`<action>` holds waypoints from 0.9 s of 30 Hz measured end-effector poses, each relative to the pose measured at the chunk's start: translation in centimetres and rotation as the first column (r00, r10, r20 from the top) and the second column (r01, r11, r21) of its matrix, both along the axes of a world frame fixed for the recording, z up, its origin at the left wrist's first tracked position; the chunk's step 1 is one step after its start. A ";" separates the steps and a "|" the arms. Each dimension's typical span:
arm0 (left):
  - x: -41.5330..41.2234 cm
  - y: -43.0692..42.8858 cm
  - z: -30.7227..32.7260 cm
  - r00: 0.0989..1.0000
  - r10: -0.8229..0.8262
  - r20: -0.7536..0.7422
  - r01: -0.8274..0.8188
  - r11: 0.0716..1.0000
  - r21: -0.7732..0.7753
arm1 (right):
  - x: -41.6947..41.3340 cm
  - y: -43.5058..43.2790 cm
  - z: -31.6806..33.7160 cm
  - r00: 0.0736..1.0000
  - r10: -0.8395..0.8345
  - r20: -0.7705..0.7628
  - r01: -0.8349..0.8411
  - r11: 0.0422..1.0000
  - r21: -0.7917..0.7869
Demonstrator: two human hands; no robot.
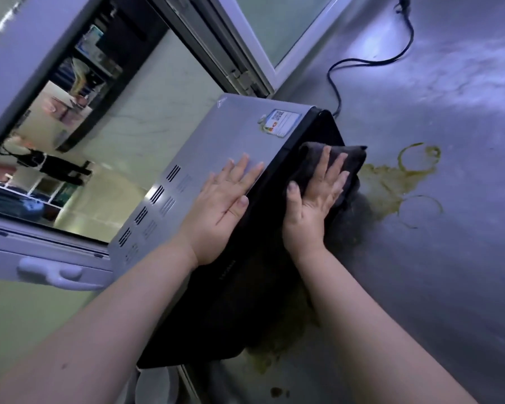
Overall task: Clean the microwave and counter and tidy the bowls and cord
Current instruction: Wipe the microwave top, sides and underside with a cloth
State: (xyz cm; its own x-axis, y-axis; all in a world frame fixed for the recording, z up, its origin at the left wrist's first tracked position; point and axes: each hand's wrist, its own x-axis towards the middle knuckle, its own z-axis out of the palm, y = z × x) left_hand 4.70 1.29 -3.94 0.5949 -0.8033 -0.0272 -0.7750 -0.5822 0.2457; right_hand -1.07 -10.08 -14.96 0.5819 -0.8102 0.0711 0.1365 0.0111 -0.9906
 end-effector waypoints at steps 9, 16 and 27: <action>-0.4 0.1 0.0 0.999 0.002 -0.050 -0.005 0.998 -0.063 | -8.5 15.1 -9.6 0.944 0.312 -0.111 -0.310 0.716 -0.626; 0.3 0.7 0.6 0.996 -0.036 -0.086 0.035 0.999 -0.006 | -5.2 8.5 -5.0 0.952 0.305 0.003 -0.278 0.871 -0.406; 0.9 0.9 0.4 0.996 -0.041 -0.085 0.039 0.999 -0.026 | -1.7 3.8 -3.3 0.990 0.102 0.099 -0.038 0.862 -0.506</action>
State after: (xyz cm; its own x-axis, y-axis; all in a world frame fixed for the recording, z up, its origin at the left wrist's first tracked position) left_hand 5.64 2.15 -3.56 0.5588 -0.8273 -0.0572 -0.7729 -0.5445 0.3257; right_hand -2.80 -6.26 -18.26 0.5974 -0.6035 0.5282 0.2701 -0.4687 -0.8410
